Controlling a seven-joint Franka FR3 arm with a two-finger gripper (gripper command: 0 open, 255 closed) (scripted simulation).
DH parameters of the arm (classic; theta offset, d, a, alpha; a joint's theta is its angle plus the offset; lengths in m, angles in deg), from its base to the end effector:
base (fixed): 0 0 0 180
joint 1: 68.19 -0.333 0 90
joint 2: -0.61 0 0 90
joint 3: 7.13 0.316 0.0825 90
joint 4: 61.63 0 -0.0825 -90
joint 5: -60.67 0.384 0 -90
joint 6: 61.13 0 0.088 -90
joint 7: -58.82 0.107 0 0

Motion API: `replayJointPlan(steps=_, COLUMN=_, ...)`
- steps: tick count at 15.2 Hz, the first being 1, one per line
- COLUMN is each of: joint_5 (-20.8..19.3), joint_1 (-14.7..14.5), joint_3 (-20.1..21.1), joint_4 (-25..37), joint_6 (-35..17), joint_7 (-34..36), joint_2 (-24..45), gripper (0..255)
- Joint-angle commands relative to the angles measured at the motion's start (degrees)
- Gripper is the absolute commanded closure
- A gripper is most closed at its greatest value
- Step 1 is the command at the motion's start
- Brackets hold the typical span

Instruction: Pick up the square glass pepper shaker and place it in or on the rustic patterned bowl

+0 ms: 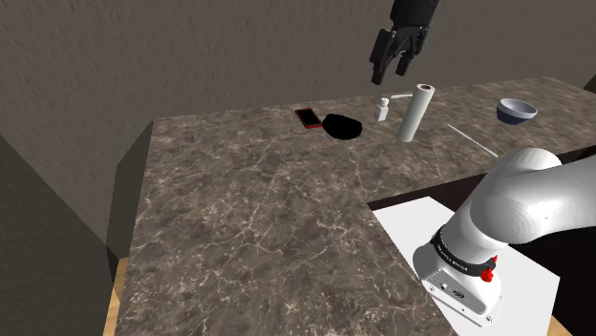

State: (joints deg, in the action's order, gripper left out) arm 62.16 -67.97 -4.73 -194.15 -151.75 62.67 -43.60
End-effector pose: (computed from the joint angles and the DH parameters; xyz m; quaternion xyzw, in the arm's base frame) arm 0.3122 0.0189 0.6072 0.9996 -0.0201 0.0200 0.0007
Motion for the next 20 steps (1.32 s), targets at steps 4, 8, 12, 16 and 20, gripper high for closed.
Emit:
replayJointPlan(steps=4, joint_5=-2.2, joint_1=1.1, joint_3=-3.1, joint_4=-1.9, joint_6=-3.4, joint_7=-3.8, joint_2=1.4, gripper=0)
replayJointPlan(steps=8, joint_5=-4.9, joint_1=2.5, joint_3=-7.2, joint_4=-3.5, joint_6=-8.3, joint_7=-8.6, joint_2=4.4, gripper=0)
replayJointPlan(steps=12, joint_5=-7.2, joint_1=3.8, joint_3=-11.3, joint_4=-4.0, joint_6=-13.3, joint_7=-13.4, joint_2=8.6, gripper=0)
replayJointPlan(steps=16, joint_5=-8.8, joint_1=4.9, joint_3=-15.4, joint_4=-3.2, joint_6=-18.3, joint_7=-18.2, joint_2=13.9, gripper=0)
replayJointPlan(steps=20, joint_5=-9.4, joint_1=5.6, joint_3=-19.5, joint_4=-1.2, joint_6=-23.1, joint_7=-23.2, joint_2=20.2, gripper=0)
